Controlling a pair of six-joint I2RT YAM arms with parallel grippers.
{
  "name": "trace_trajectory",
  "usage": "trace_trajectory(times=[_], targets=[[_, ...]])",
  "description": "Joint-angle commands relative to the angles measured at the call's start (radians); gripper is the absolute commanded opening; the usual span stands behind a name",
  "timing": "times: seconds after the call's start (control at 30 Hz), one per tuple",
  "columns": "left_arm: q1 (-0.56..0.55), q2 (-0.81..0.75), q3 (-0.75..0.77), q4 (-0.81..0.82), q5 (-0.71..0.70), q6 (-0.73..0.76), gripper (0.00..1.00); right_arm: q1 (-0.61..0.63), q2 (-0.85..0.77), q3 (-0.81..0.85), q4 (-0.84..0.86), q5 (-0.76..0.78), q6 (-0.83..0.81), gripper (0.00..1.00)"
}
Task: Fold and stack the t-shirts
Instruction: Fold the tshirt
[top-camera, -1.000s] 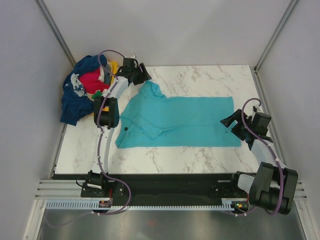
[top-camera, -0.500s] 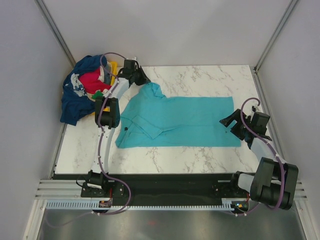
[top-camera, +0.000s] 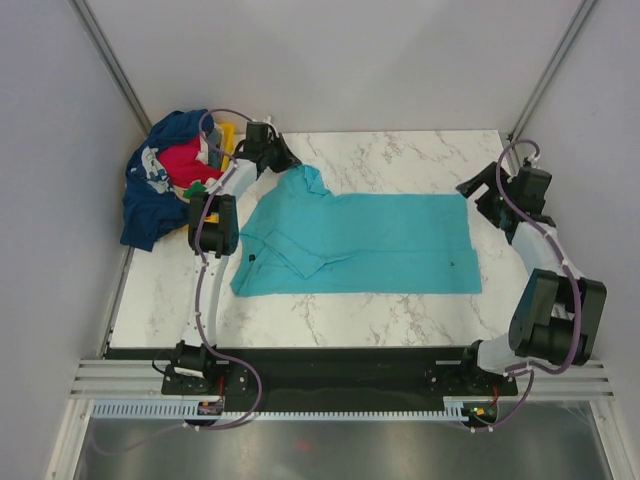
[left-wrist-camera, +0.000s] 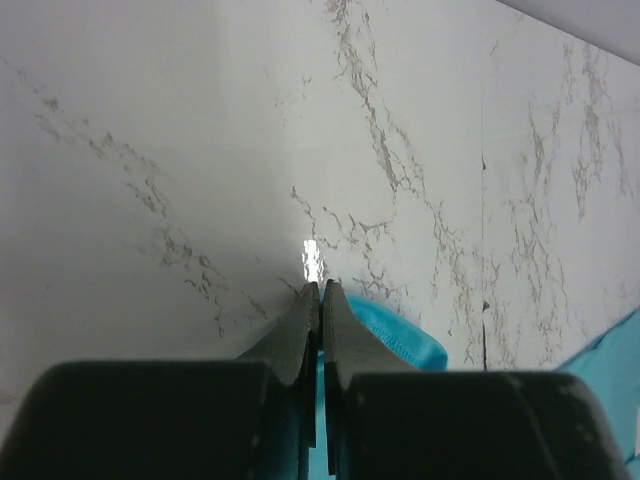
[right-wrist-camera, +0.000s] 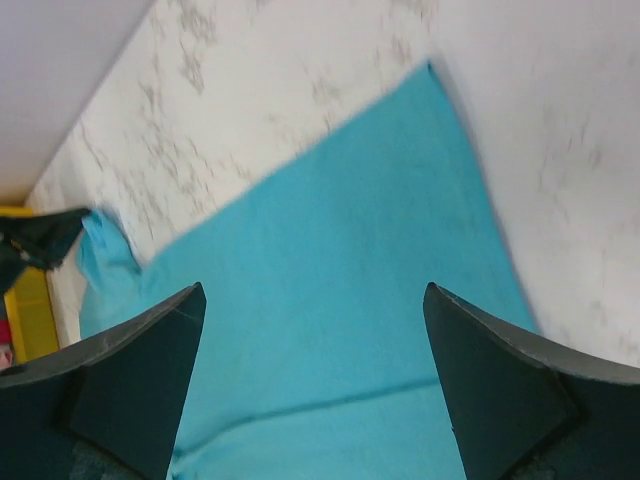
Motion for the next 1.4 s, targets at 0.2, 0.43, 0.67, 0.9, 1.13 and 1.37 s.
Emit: trace_trajectory(times=[0.2,0.43,0.67,0.9,1.13,1.37], targets=[[0.023,-0.073,-0.138,0.034,-0.029,-0.035,0.02,0.02,0.434,0.377,-0.074,0.172,-0.026,0.82],[0.023,-0.108,-0.197,0.091,-0.014,-0.034,0.02,0.061,0.639,0.569,-0.105,0.224,-0.066,0.71],[0.023,-0.109,-0.203,0.107,-0.001,-0.031,0.02,0.097,0.714,0.643,-0.14,0.299,-0.114,0.67],[0.023,-0.109,-0.203,0.114,-0.004,-0.032,0.02,0.097,0.722,0.592,-0.139,0.333,-0.121,0.53],[0.023,-0.114,-0.211,0.12,-0.004,-0.034,0.02,0.097,0.735,0.581,-0.134,0.383,-0.147,0.34],[0.023,-0.113,-0.209,0.121,-0.004,-0.035,0.02,0.097,0.757,0.592,-0.131,0.374,-0.163,0.0]])
